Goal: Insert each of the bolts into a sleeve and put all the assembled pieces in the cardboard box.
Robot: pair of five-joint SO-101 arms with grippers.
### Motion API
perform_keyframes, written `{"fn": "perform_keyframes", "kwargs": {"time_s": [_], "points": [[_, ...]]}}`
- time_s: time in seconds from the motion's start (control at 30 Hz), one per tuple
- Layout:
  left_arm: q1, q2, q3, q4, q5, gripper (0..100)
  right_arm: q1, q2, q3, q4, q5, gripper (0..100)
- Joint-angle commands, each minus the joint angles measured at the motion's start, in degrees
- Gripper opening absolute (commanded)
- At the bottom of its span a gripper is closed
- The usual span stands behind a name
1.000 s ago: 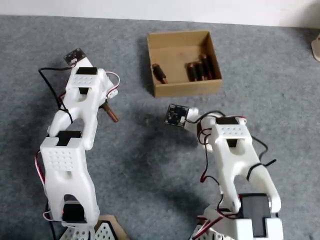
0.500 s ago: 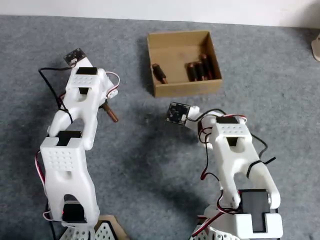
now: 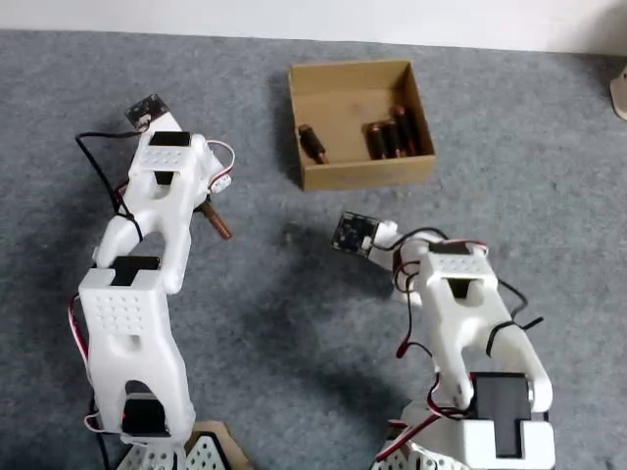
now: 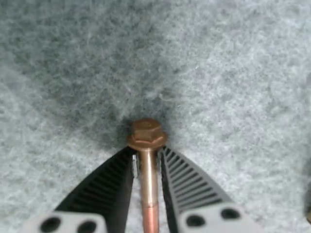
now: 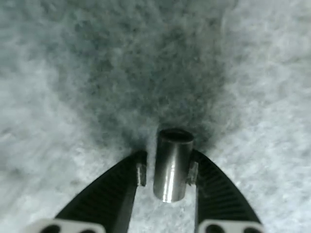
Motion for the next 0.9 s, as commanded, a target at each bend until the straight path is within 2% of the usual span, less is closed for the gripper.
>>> {"fn": "perform_keyframes", "kwargs": {"time_s": [0.0, 0.13, 0.23, 0.37, 0.5, 0.87], "points": [[1.54, -1.63, -0.22, 0.09, -0.44, 1, 0.31, 0.31, 3.3, -6.64, -0.53, 13.5], [1.54, -1.63, -0.22, 0.09, -0.44, 1, 0.31, 0.31, 5.58, -10.07, -0.53, 11.1], [1.54, -1.63, -0.22, 0.09, -0.44, 1, 0.22, 0.31, 5.49, -10.07, -0.62, 0.0], [1.54, -1.63, -0.22, 0.09, -0.44, 1, 0.22, 0.31, 5.32, -10.07, -0.79, 0.4], [1.63, -1.63, -0.22, 0.09, -0.44, 1, 0.04, -0.22, 4.97, -10.15, -8.62, 0.5], [2.42, -2.15, -0.22, 0.18, -0.09, 1, 0.31, -0.48, -4.79, -9.63, -22.51, 0.5]]}}
